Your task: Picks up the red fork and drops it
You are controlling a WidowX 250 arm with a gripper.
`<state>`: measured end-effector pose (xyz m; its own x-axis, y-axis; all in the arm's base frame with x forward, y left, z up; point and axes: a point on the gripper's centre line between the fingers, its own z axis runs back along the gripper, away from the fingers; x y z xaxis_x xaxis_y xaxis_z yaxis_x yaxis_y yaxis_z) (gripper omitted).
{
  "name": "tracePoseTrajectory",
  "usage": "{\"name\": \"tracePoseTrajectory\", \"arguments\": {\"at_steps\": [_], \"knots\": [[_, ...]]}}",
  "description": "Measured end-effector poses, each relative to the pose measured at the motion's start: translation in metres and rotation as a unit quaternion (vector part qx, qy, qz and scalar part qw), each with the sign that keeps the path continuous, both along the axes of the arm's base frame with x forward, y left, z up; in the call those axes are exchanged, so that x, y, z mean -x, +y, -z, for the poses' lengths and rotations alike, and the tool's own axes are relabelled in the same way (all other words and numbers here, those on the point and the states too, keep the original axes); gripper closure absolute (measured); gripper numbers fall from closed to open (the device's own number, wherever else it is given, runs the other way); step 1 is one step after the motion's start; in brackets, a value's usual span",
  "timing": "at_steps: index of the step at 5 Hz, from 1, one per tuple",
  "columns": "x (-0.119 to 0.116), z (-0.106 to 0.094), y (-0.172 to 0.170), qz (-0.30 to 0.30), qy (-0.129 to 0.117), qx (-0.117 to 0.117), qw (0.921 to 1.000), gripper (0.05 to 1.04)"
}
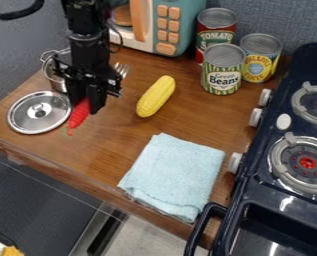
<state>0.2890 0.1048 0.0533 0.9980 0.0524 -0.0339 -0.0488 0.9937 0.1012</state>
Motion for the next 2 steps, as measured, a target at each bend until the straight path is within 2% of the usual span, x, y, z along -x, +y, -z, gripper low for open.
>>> {"name": "tracePoseTrajectory", "arguments": {"at_steps": [1, 2], "knots": [[-0.017, 0.010, 0.001, 0.003, -0.005, -0.001, 1.0000, 0.693], [-0.031, 0.014, -0.006, 0.020, 0.004, -0.006, 0.9998, 0.693]]}}
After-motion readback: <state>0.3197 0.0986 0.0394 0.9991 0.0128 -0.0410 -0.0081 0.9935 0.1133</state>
